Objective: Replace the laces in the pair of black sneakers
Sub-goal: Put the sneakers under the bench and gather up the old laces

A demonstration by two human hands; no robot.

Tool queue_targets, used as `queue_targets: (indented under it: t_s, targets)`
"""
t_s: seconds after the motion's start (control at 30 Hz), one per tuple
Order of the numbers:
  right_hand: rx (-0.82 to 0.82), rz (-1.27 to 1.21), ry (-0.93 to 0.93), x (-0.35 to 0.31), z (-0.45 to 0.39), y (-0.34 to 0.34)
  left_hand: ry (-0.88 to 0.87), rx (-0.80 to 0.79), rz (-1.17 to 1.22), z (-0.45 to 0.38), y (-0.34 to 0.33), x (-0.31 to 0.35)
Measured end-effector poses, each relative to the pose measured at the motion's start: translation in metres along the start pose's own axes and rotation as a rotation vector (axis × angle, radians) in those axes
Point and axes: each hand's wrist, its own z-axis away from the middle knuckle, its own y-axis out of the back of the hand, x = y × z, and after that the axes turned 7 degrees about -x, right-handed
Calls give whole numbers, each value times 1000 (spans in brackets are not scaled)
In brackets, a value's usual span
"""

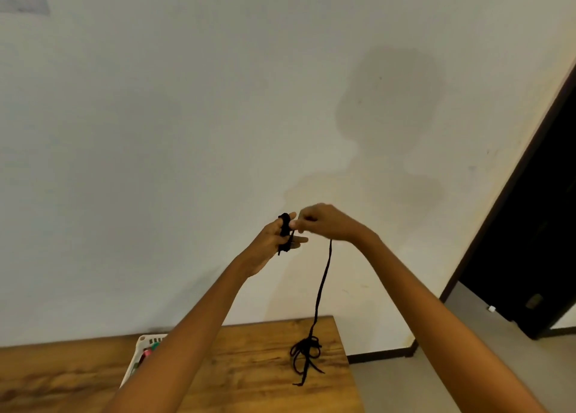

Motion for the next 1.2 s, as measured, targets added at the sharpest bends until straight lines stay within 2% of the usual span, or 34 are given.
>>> queue_targets:
  t_s: [0.1,0.2,0.27,0.4,0.5,0.6,0.7,0.8,0.87,0.93,1.0,1.1,1.2]
  targets:
    - [265,-185,-28,1,-7,7,60,-72,246,14,-11,3]
    - [379,-460,-127,8,-16,-7,80,-157,315,20,-14,5]
    - [354,-527,-221,18,-19,-27,24,-135,431,19,-13,7]
    - [129,-485,-248,30,-15,-71,-91,46,601,7,1,3]
    - [18,-432,-219,17,-10,-81,-108,198,551,-1,7,-5]
    - [-86,-312,-129,1,-2,-66,-59,275,382,-8,10,-6]
    - [-75,-120,-28,-9,0,-39,23,218,205,-7,11,-7]
    - [100,-73,-23,-13,-9,-11,39,72,136,-2,5,-4]
    - [214,-178,-60,-13,-14,3,75,4,83,1,-1,3]
    - [298,-412,-112,-12,-18,9,104,-50,56,5,-2,11]
    - [338,-673,-158,-7,-22,2,90,-103,137,7,-1,18]
    - [286,-847,-216,4,-27,-25,-4,-107,370,4,1,27]
    - [196,-888,-300,8,-26,-51,-89,17,583,-5,7,24]
